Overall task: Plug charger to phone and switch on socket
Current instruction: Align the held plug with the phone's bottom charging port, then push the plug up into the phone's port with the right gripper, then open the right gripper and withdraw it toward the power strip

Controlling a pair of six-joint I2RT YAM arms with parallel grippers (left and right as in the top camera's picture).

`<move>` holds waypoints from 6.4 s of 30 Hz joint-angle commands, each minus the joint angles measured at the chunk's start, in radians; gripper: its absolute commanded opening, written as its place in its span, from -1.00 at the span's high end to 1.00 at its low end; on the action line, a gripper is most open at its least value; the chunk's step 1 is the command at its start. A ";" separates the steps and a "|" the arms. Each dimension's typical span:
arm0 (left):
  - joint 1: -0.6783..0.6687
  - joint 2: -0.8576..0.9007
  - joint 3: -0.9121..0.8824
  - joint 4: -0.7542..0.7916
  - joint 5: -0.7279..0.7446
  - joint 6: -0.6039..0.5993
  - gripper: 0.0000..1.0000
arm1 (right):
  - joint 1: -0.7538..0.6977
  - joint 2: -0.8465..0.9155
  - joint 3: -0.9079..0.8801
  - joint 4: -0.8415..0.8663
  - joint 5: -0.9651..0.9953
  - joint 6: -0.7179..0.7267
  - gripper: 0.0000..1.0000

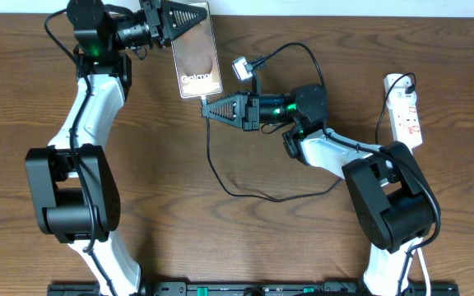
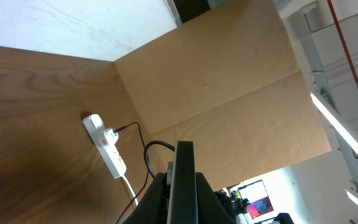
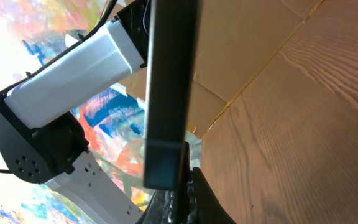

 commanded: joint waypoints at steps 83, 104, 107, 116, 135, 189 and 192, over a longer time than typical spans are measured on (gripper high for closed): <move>0.001 -0.010 0.006 0.008 0.003 0.013 0.85 | 0.012 0.003 0.002 0.012 0.021 0.009 0.98; 0.001 -0.010 0.006 0.008 0.042 0.047 0.87 | 0.012 0.003 0.002 0.016 0.074 0.069 0.98; 0.001 -0.010 0.006 0.008 0.043 0.047 0.85 | 0.012 0.003 0.002 0.016 0.073 0.069 0.98; 0.001 -0.010 0.006 0.008 0.055 0.050 0.86 | 0.012 0.003 0.002 0.016 0.085 0.069 0.98; 0.001 -0.010 0.006 0.008 0.116 0.051 0.85 | 0.012 0.003 0.002 0.031 0.196 0.099 0.98; 0.106 -0.010 0.006 0.008 0.171 0.021 0.85 | -0.079 0.003 0.002 0.008 0.148 0.109 -0.99; 0.137 -0.010 0.006 0.008 0.171 0.002 0.86 | -0.097 0.003 0.002 -0.082 0.131 0.090 -0.99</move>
